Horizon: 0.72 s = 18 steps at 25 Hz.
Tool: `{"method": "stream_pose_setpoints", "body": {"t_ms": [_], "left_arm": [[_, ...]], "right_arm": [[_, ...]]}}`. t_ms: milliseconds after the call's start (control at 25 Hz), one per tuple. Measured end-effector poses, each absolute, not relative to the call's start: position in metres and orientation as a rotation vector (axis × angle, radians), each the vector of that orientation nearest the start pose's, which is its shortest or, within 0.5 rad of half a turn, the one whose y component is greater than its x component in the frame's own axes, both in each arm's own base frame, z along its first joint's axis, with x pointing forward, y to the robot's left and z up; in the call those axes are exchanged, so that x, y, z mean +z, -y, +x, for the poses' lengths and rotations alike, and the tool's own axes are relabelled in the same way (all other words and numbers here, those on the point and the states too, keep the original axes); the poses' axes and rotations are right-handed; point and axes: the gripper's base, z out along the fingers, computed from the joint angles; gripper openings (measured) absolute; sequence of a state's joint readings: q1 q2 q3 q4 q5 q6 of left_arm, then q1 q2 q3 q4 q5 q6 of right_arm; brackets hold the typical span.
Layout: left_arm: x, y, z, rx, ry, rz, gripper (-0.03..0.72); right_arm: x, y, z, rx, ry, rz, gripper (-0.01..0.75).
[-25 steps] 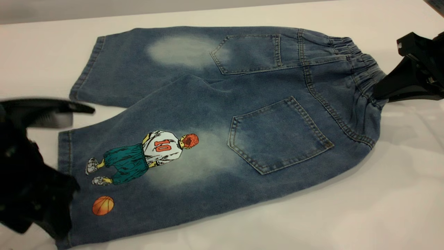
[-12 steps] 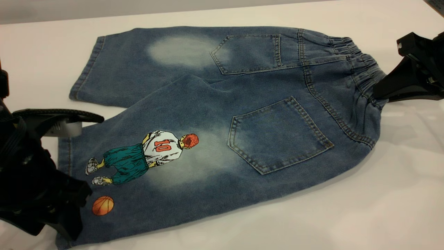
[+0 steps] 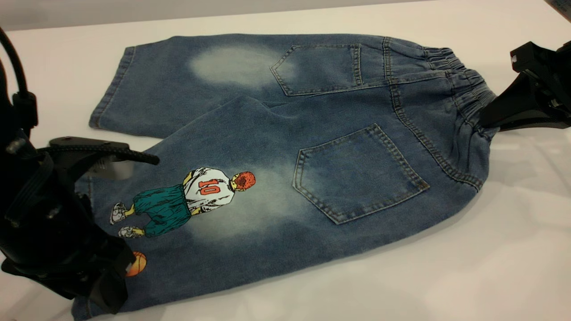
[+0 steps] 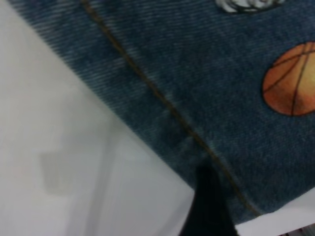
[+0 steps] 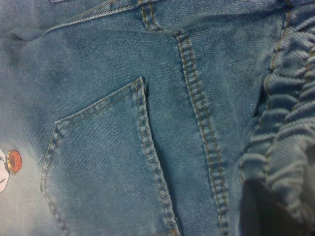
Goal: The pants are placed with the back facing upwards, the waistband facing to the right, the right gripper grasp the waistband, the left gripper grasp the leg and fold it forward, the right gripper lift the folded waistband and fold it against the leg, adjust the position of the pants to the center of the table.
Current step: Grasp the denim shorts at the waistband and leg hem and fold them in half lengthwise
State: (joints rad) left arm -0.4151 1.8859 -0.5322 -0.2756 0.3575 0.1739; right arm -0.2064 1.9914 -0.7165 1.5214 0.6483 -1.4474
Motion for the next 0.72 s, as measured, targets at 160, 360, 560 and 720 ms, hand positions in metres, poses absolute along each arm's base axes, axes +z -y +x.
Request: {"method": "stream_pose_setpoints", "body": {"t_ms": [160,360,560,720], "left_arm": [[0.056,0.096,0.195,-0.138,-3.160,0.502,0.468],[0.048,0.095,0.193,-0.123,-3.198,0.504,0.468],[0.041,0.094,0.191,-0.113,-3.230,0.498,0.455],[0.040,0.094,0.191,-0.110,-3.233,0.502,0.388]], "right_arm": [[0.072,0.005,0.294,0.847,-2.629,0.197,0.034],[0.072,0.005,0.294,0.847,-2.629,0.196,0.034],[0.072,0.005,0.294,0.847,-2.629,0.196,0.034],[0.072,0.005,0.294,0.847,-2.629,0.196,0.034]]}}
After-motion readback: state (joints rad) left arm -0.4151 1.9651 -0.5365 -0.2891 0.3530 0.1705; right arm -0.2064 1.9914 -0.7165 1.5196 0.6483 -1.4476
